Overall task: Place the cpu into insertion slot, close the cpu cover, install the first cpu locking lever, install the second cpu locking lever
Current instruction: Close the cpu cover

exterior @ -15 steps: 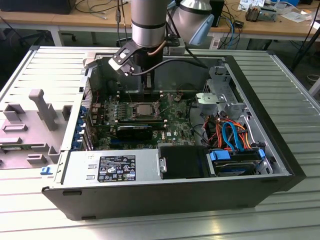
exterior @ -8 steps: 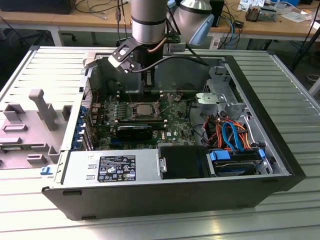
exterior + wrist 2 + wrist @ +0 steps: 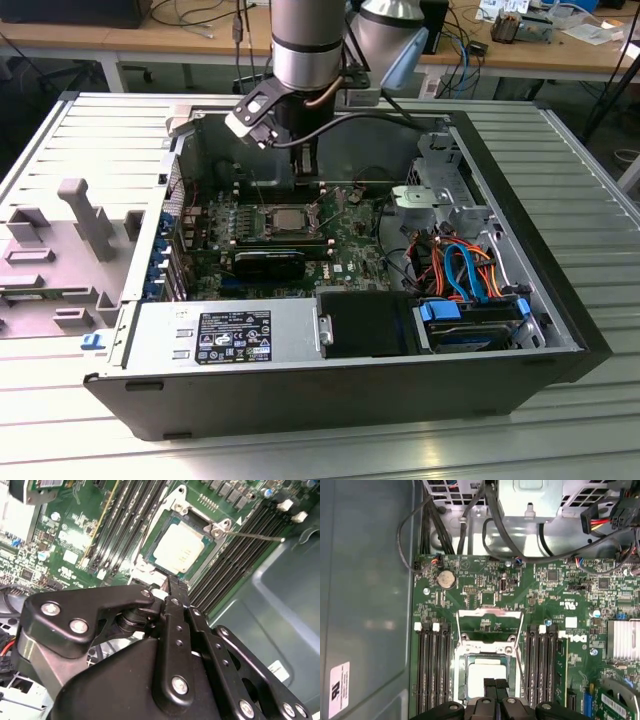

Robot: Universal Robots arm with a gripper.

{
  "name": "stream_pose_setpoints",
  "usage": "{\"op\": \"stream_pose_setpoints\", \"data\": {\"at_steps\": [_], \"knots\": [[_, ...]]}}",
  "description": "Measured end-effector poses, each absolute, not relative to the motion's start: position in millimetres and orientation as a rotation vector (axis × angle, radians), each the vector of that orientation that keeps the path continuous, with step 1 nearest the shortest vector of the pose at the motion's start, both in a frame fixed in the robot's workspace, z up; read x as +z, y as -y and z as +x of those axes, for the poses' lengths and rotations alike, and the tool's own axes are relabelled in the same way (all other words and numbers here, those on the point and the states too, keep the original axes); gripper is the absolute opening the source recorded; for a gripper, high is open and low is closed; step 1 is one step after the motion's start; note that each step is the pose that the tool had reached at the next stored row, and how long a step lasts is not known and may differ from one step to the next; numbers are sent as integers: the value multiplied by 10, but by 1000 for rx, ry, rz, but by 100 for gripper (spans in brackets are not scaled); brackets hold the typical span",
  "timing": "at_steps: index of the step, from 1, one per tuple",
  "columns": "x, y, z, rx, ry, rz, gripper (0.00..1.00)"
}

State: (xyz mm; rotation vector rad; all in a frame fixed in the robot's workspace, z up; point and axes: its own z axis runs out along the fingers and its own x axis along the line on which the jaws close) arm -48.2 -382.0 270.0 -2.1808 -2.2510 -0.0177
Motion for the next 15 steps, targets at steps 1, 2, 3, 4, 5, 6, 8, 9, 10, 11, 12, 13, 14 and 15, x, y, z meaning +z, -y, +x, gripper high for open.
{"op": "stream_pose_setpoints", "data": {"at_steps": [1, 2, 3, 4, 5, 6, 8, 9, 10, 11, 12, 13, 14, 15], "knots": [[2700, 3822, -471, -18, 2251, -2181, 11], [2703, 3824, -462, -17, 2251, -2181, 11], [2707, 3826, -447, -17, 2251, -2181, 11], [2713, 3827, -437, -17, 2251, -2180, 11], [2715, 3828, -422, -17, 2250, -2180, 11], [2722, 3830, -380, -15, 2250, -2179, 11], [2747, 3831, -305, -10, 2248, -2177, 11], [2757, 3830, -261, -8, 2246, -2176, 11], [2761, 3830, -217, -5, 2245, -2175, 11], [2761, 3831, -154, -1, 2243, -2173, 11], [2762, 3831, -95, 5, 2240, -2171, 11], [2762, 3831, -14, 12, 2237, -2167, 11], [2759, 3831, 54, 20, 2233, -2163, 11], [2751, 3831, 109, 26, 2229, -2161, 11]]}}
